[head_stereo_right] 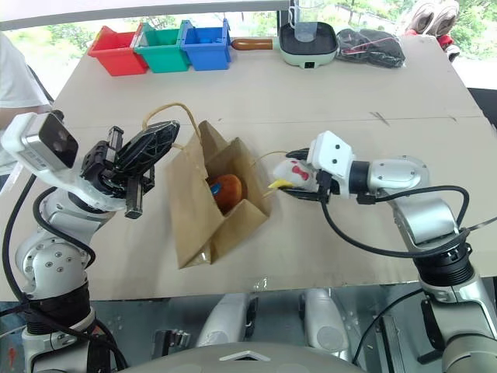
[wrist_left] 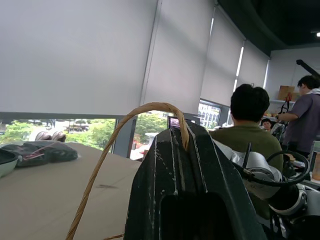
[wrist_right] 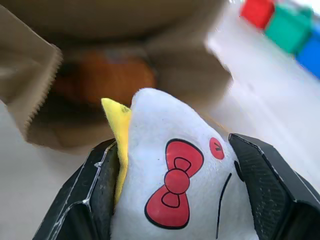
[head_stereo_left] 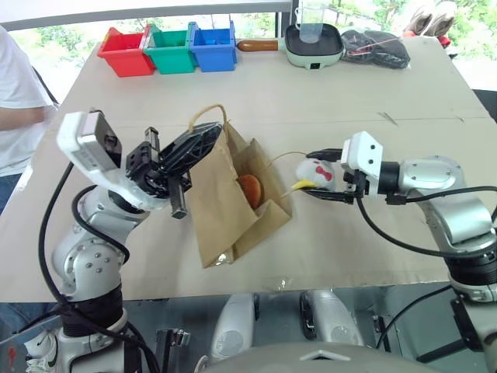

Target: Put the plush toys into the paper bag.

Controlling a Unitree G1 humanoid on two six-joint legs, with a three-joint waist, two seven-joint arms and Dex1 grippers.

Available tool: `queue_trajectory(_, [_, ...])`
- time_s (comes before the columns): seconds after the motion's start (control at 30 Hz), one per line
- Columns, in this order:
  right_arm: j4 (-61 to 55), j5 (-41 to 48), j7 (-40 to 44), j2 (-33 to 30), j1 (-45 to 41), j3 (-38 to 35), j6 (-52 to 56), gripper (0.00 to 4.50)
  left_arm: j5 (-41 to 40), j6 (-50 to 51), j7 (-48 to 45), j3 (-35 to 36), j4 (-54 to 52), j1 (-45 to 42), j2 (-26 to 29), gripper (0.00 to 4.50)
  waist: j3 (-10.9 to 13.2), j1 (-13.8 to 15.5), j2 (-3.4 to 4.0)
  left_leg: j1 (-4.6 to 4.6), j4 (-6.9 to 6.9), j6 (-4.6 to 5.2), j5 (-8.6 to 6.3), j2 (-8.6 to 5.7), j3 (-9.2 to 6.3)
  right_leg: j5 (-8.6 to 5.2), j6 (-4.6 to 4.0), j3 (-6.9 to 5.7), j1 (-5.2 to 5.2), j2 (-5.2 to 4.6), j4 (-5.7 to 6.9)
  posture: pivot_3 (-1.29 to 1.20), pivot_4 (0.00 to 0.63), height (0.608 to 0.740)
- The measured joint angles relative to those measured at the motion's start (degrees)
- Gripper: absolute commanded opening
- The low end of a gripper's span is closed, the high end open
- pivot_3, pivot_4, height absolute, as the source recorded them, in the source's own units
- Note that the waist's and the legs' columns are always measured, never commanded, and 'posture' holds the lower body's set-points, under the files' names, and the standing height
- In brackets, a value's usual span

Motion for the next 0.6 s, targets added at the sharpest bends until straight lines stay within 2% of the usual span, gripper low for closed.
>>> queue_trajectory(0.13, [2.44, -2.44, 1.52, 2.65, -5.19, 5.75, -5.62, 3.14, 0.65, -0.3, -0.16, -1.8, -0.03, -0.35, -0.63, 0.0, 0.0, 0.01, 0.0, -0.02, 0.01, -0.01, 0.0, -0.01, -0.02, 0.0, 0.0, -0.02, 0.0, -0.01, -0.03, 0.0, 0.15, 0.74])
queue_trajectory(0.23, [6.72, -4.9, 6.15, 4.95, -10.09, 12.11, -13.0, 3.14, 0.55, -0.39, -0.75, -2.26, -0.08, -0.9, -0.92, 0.0, 0.0, -0.01, 0.0, -0.02, 0.02, -0.01, 0.0, 0.0, -0.04, 0.0, 0.0, -0.05, 0.0, -0.03, -0.02, 0.0, 0.15, 0.74])
queue_trajectory(0.33, [13.48, -8.41, 10.94, 4.91, -13.29, 16.62, -21.09, 3.95, -0.08, -0.31, -0.89, -2.18, -0.19, -1.12, -0.79, 0.0, 0.0, 0.19, -0.01, -0.03, 0.04, -0.01, 0.0, 0.0, -0.07, 0.0, 0.0, -0.09, 0.03, -0.07, -0.05, 0.0, 0.15, 0.74])
queue_trajectory(0.37, [16.58, -9.59, 12.4, 5.47, -14.07, 18.03, -24.39, 4.42, -0.61, -0.13, -1.14, -2.18, -0.33, -1.16, -0.69, 0.0, 0.0, 0.17, -0.02, -0.03, 0.04, -0.01, 0.01, 0.0, -0.06, 0.0, 0.0, -0.09, 0.03, -0.08, -0.05, 0.0, 0.15, 0.74])
queue_trajectory(0.5, [24.45, -12.53, 14.77, 7.57, -15.15, 20.44, -35.13, 4.42, -1.68, 0.22, -2.05, -1.93, -1.74, -0.2, 0.34, 0.0, 0.0, 0.08, -0.02, -0.03, 0.03, -0.03, 0.02, 0.04, -0.09, 0.0, 0.0, -0.09, 0.02, -0.08, -0.04, 0.0, 0.15, 0.74])
queue_trajectory(0.6, [24.45, -11.69, 14.81, 8.08, -14.93, 19.79, -35.71, 4.42, -1.96, 0.19, -2.02, -0.78, -2.48, 1.97, 1.11, 0.0, 0.01, 0.08, -0.01, -0.03, 0.02, -0.04, 0.02, 0.08, -0.12, 0.0, -0.01, -0.09, 0.02, -0.08, -0.03, 0.0, 0.15, 0.74])
